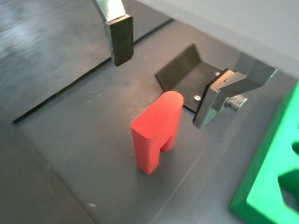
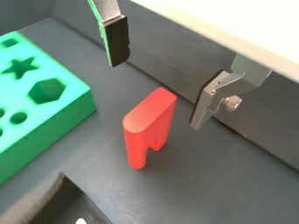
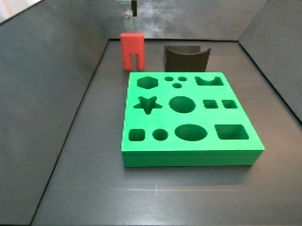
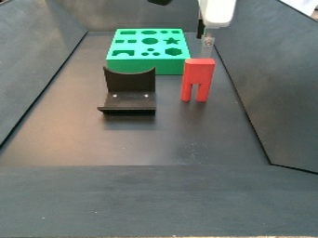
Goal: Pick up the square-circle object. Move up. Rotate the square-circle object. Move to above the board. Insert the square-circle object.
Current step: Rotate the square-circle object.
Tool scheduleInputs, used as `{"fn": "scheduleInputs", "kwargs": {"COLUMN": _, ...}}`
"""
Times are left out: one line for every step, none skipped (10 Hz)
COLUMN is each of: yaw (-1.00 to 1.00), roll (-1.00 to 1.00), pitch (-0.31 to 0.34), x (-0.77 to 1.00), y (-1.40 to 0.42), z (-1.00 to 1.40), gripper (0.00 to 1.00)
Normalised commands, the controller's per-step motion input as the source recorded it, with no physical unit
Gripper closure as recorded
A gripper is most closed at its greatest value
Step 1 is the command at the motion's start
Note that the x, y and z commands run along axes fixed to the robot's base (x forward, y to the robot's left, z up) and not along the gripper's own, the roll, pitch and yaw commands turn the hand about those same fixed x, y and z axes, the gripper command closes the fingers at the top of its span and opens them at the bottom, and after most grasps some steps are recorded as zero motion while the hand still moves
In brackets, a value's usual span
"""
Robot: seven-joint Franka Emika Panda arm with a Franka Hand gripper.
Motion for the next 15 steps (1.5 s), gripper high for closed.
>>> {"fn": "scheduleInputs", "kwargs": {"yaw": 1.0, "roll": 0.0, "pitch": 0.007, "x": 0.03, "y": 0.0, "z": -0.03, "gripper": 0.0}}
{"fn": "scheduleInputs", "kwargs": {"yaw": 1.0, "roll": 0.0, "pitch": 0.007, "x": 0.03, "y": 0.0, "z": -0.03, "gripper": 0.0}}
{"fn": "scheduleInputs", "kwargs": {"yaw": 1.0, "roll": 0.0, "pitch": 0.008, "x": 0.03, "y": 0.0, "z": -0.03, "gripper": 0.0}}
{"fn": "scheduleInputs", "kwargs": {"yaw": 1.0, "roll": 0.0, "pitch": 0.008, "x": 0.03, "y": 0.0, "z": -0.03, "gripper": 0.0}}
{"fn": "scheduleInputs", "kwargs": {"yaw": 1.0, "roll": 0.0, "pitch": 0.008, "x": 0.03, "y": 0.0, "z": -0.03, "gripper": 0.0}}
{"fn": "scheduleInputs", "kwargs": {"yaw": 1.0, "roll": 0.0, "pitch": 0.009, "x": 0.03, "y": 0.0, "z": -0.03, "gripper": 0.0}}
{"fn": "scheduleInputs", "kwargs": {"yaw": 1.0, "roll": 0.0, "pitch": 0.009, "x": 0.03, "y": 0.0, "z": -0.03, "gripper": 0.0}}
{"fn": "scheduleInputs", "kwargs": {"yaw": 1.0, "roll": 0.0, "pitch": 0.01, "x": 0.03, "y": 0.0, "z": -0.03, "gripper": 0.0}}
{"fn": "scheduleInputs", "kwargs": {"yaw": 1.0, "roll": 0.0, "pitch": 0.01, "x": 0.03, "y": 0.0, "z": -0.03, "gripper": 0.0}}
{"fn": "scheduleInputs", "kwargs": {"yaw": 1.0, "roll": 0.0, "pitch": 0.011, "x": 0.03, "y": 0.0, "z": -0.03, "gripper": 0.0}}
{"fn": "scheduleInputs", "kwargs": {"yaw": 1.0, "roll": 0.0, "pitch": 0.012, "x": 0.03, "y": 0.0, "z": -0.03, "gripper": 0.0}}
{"fn": "scheduleInputs", "kwargs": {"yaw": 1.0, "roll": 0.0, "pitch": 0.013, "x": 0.03, "y": 0.0, "z": -0.03, "gripper": 0.0}}
{"fn": "scheduleInputs", "kwargs": {"yaw": 1.0, "roll": 0.0, "pitch": 0.014, "x": 0.03, "y": 0.0, "z": -0.02, "gripper": 0.0}}
{"fn": "scheduleInputs", "kwargs": {"yaw": 1.0, "roll": 0.0, "pitch": 0.015, "x": 0.03, "y": 0.0, "z": -0.02, "gripper": 0.0}}
{"fn": "scheduleInputs", "kwargs": {"yaw": 1.0, "roll": 0.0, "pitch": 0.016, "x": 0.03, "y": 0.0, "z": -0.02, "gripper": 0.0}}
